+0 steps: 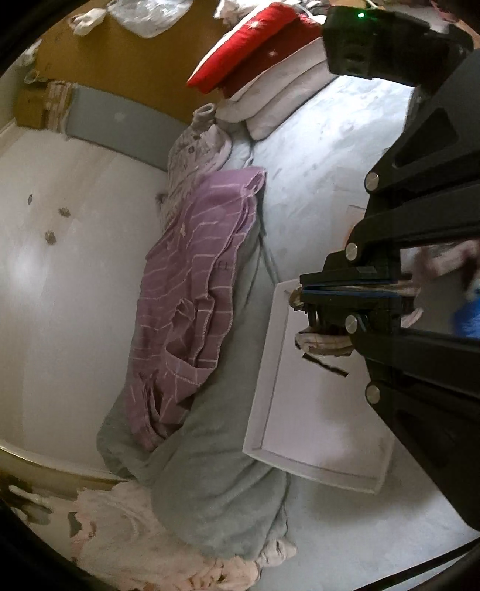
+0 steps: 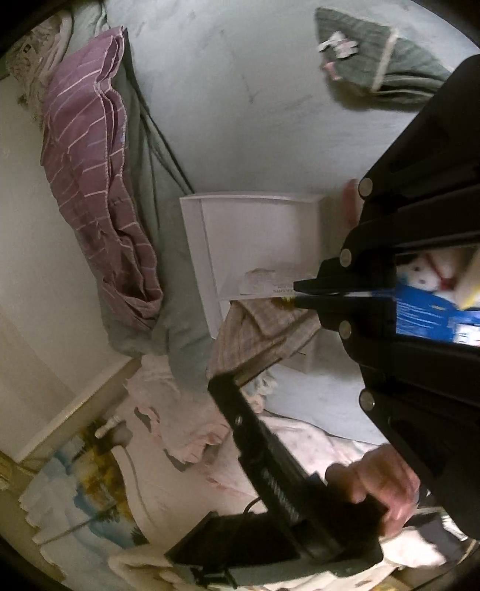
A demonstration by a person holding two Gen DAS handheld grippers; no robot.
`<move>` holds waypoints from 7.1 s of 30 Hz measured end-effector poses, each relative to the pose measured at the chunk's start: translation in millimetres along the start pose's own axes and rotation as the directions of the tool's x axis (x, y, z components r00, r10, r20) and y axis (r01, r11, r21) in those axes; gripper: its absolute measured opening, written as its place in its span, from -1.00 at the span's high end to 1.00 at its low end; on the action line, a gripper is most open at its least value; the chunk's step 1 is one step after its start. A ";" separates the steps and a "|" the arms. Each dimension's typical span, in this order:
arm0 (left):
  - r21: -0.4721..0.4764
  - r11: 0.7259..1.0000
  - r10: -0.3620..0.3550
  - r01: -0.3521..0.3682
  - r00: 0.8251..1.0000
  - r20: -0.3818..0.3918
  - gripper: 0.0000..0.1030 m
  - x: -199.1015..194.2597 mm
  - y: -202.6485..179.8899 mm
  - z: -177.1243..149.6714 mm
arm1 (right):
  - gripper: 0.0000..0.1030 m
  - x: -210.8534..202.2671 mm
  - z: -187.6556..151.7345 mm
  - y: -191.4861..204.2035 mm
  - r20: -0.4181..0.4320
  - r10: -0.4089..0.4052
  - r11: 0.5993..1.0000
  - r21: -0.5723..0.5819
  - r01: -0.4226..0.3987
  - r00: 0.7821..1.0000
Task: Organize soft objects
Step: 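Carry both items into the white tray and open both tools, then withdraw both open tools from the tray, then grasp the green plaid pouch with the cat badge using the right tool, then grasp the blue printed package with the left tool while right tool holds the pouch, then carry the package and pouch into the white tray and open both tools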
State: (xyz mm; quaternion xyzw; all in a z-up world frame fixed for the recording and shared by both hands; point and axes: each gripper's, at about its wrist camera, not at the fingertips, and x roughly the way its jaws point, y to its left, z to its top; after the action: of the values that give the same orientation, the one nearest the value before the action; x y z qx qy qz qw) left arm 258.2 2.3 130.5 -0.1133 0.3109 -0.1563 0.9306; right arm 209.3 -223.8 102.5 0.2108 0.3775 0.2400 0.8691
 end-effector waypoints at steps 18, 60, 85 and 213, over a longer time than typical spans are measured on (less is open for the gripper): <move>-0.100 0.906 0.400 -0.411 0.909 -0.117 1.00 48.7 93.1 -59.5 | 0.95 75.3 1.3 -46.2 -0.153 -0.076 0.991 0.101 0.093 0.985; -0.045 0.871 0.456 -0.489 0.839 -0.297 0.94 47.4 152.5 -66.4 | 0.83 95.7 7.7 -46.8 -0.179 -0.353 0.935 -0.093 0.342 0.918; -0.057 0.895 0.383 -0.442 0.828 -0.409 0.36 2.5 85.1 -66.0 | 0.03 41.2 14.7 10.9 -0.154 -0.261 0.954 -0.194 0.230 0.953; -0.105 0.992 -0.001 -0.076 0.807 -0.591 0.91 38.3 43.2 -99.6 | -0.19 -3.5 -5.4 -42.3 -0.311 -0.256 0.966 -0.120 0.230 0.915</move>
State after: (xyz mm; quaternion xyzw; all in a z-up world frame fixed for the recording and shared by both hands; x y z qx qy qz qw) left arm 235.6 17.2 18.6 -0.1104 0.5956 -0.1457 0.7822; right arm 214.0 -258.4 77.9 0.0848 0.5283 0.1766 0.8262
